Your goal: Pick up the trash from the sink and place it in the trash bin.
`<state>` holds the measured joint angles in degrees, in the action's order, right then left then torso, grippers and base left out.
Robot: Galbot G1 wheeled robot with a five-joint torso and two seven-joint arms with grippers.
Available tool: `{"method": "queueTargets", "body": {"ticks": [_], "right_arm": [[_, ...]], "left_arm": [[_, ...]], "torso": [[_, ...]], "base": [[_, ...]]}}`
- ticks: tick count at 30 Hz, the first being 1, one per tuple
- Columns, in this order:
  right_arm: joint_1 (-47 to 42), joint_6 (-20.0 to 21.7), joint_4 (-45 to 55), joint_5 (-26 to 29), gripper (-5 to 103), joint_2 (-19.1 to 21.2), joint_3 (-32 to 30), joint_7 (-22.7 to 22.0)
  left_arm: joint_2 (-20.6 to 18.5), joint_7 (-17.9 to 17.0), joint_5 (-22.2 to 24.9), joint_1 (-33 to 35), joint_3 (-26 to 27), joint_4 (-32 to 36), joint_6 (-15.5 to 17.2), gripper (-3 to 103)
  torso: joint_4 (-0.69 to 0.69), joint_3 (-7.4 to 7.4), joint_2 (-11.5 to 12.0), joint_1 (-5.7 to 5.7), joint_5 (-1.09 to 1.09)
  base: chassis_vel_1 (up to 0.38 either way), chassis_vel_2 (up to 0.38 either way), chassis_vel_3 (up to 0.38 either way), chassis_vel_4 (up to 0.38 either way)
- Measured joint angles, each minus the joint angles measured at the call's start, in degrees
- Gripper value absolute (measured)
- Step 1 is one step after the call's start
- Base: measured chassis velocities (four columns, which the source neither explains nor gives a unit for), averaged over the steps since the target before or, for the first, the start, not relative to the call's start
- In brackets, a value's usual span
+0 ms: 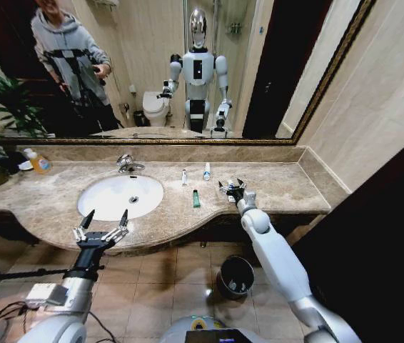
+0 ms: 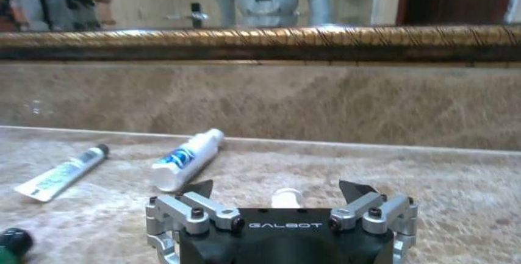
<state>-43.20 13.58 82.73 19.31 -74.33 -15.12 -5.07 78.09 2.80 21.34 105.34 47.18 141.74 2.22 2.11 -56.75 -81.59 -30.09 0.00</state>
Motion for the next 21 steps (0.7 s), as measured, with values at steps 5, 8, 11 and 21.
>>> {"method": "queueTargets", "body": {"ticks": [5, 8, 11, 21], "right_arm": [[1.0, 0.4, -2.5, -0.3, 100, -0.5, 0.1, -0.1], [1.1, 0.4, -3.3, -0.8, 101, -0.7, 0.3, 0.0], [1.4, 0.2, -4.0, -1.0, 94, -0.7, 0.3, 0.2], [1.8, -1.1, -6.5, -1.9, 68, -0.2, -0.1, 0.9]], "left_arm": [[0.0, 0.0, 0.0, 0.0, 0.0, 0.0, 0.0, 100], [0.0, 0.0, 0.0, 0.0, 0.0, 0.0, 0.0, 100], [0.0, 0.0, 0.0, 0.0, 0.0, 0.0, 0.0, 100], [0.0, 0.0, 0.0, 0.0, 0.0, 0.0, 0.0, 100]], "torso": [[0.0, 0.0, 0.0, 0.0, 0.0], [0.0, 0.0, 0.0, 0.0, 0.01], [0.0, 0.0, 0.0, 0.0, 0.0], [0.0, 0.0, 0.0, 0.01, 0.0]], "base": [[0.0, 0.0, 0.0, 0.0], [0.0, 0.0, 0.0, 0.0], [0.0, 0.0, 0.0, 0.0], [0.0, 0.0, 0.0, 0.0]]}}
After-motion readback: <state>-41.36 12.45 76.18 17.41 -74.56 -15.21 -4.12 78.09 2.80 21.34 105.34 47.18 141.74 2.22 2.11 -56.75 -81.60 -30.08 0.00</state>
